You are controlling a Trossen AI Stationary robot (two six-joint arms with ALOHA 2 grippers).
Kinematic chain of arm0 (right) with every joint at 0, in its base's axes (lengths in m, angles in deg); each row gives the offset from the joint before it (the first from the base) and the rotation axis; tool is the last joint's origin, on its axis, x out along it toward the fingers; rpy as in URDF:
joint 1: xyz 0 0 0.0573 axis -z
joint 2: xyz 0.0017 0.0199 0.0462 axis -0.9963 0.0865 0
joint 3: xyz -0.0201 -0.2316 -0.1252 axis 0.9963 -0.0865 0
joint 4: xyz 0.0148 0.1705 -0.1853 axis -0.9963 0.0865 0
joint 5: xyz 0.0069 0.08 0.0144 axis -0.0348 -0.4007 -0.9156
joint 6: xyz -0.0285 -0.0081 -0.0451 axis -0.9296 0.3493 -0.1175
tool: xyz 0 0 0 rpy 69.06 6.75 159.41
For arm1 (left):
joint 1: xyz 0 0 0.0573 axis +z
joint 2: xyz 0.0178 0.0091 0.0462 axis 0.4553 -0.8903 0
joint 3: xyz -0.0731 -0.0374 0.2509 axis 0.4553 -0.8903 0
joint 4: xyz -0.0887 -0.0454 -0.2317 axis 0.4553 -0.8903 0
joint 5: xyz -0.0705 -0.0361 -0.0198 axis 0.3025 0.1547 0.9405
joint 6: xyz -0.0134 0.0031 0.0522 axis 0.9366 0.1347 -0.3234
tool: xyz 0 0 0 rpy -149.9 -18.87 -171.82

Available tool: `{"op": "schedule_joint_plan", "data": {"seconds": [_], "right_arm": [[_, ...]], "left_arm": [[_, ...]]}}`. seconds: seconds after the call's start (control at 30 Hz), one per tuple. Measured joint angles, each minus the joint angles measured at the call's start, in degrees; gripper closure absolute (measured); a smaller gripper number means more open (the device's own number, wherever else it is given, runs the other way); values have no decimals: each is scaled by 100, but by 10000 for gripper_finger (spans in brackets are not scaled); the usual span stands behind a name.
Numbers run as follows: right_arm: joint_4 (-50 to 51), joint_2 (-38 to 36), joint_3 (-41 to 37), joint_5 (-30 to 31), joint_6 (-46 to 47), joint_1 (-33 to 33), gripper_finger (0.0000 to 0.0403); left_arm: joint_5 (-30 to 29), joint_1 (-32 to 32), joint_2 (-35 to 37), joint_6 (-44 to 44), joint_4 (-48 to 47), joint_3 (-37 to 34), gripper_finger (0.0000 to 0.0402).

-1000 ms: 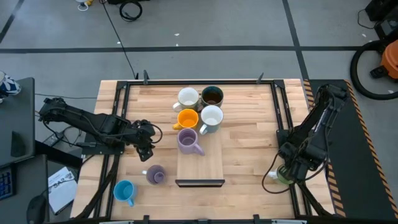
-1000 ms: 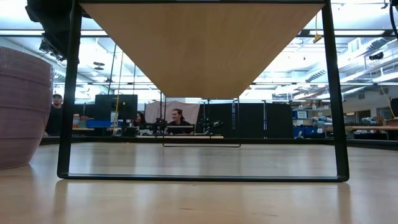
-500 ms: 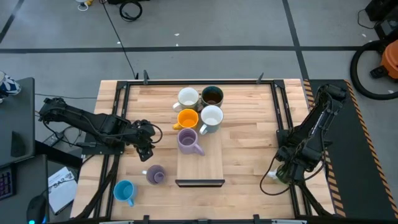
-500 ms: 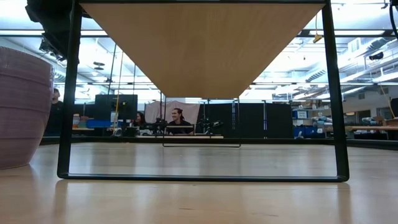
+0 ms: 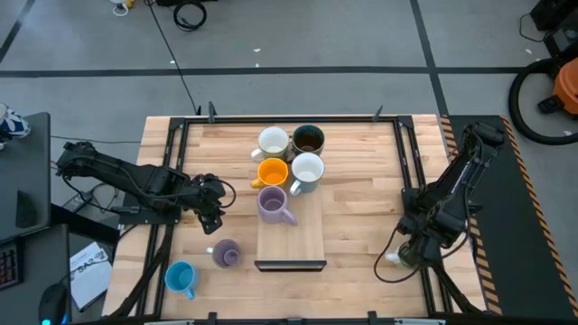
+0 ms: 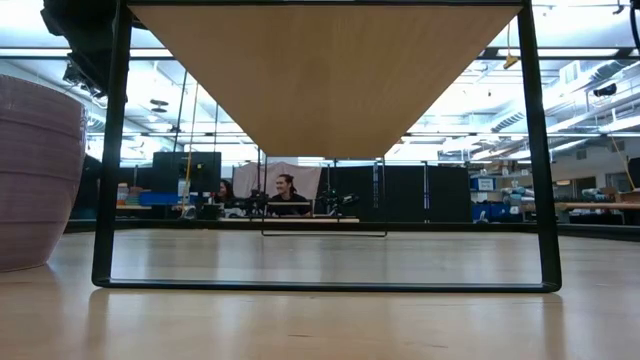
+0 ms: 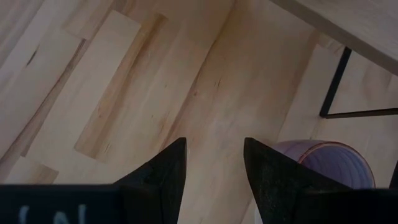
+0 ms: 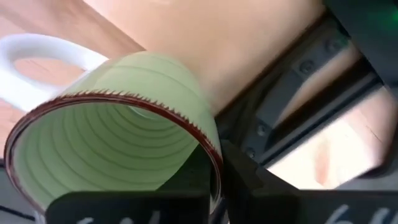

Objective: Place coffee mugs
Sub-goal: Put the light green mug on the shelf

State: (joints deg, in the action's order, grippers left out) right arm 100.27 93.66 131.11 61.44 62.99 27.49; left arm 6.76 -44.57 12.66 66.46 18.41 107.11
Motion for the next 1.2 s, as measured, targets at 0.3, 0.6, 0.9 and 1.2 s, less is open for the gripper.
{"op": "schedule_joint_plan", "data": {"seconds": [0.3,0.6,0.9,1.2], "right_arm": [[-298,6,0,161,-1737,1000,378],[-529,7,-2,234,-4084,2359,379],[-1085,17,-2,275,-7212,3509,377],[-1239,17,0,332,-10075,4167,375]], "left_arm": [[-2,-1,0,-1,0,0,235],[-2,-1,0,1,0,0,235],[-2,-1,0,10,0,0,235],[-2,-1,-2,17,0,0,235]]}}
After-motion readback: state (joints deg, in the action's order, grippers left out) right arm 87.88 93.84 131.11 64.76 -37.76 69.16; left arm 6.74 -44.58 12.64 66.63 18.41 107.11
